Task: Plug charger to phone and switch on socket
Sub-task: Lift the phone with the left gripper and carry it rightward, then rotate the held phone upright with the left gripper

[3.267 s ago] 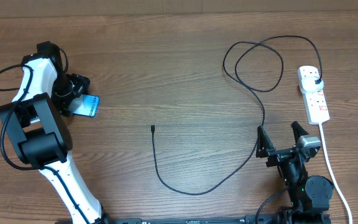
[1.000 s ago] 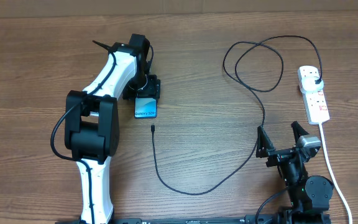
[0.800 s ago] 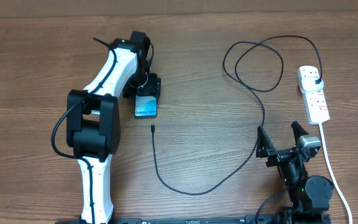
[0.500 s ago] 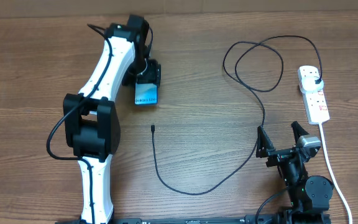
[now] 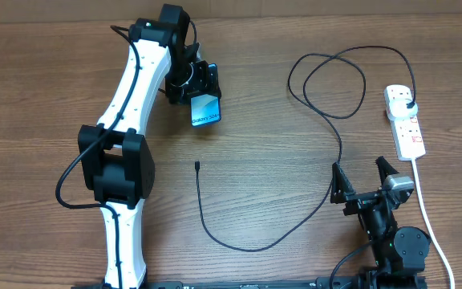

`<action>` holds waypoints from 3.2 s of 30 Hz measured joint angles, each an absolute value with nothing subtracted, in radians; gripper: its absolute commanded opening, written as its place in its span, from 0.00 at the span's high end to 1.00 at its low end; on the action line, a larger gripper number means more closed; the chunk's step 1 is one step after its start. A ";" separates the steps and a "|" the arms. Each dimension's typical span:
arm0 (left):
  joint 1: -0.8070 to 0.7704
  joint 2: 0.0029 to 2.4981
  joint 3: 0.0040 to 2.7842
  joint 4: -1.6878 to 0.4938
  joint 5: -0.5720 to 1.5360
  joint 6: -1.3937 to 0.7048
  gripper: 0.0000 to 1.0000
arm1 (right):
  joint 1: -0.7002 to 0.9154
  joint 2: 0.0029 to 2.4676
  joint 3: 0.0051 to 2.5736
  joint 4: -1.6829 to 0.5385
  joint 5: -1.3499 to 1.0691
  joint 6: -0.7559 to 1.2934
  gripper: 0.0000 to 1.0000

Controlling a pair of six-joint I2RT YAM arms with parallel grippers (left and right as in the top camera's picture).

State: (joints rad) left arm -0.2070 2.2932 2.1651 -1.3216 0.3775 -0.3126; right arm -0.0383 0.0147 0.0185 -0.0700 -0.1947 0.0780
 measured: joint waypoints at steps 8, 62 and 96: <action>-0.207 2.293 2.165 -1.357 0.469 -0.464 0.35 | -0.038 0.015 0.019 -0.071 -0.194 0.078 0.00; -0.200 2.293 2.167 -1.486 1.048 -0.804 0.57 | -0.038 0.015 0.019 -0.071 -0.194 0.078 0.00; -0.133 2.293 2.167 -1.486 1.179 -1.044 0.58 | -0.038 0.015 0.019 -0.070 -0.195 0.078 0.00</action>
State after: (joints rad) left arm -0.1329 2.2932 2.1666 -1.4857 1.1786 -1.0439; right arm -0.0383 0.0147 0.0185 -0.0704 -0.1947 0.0784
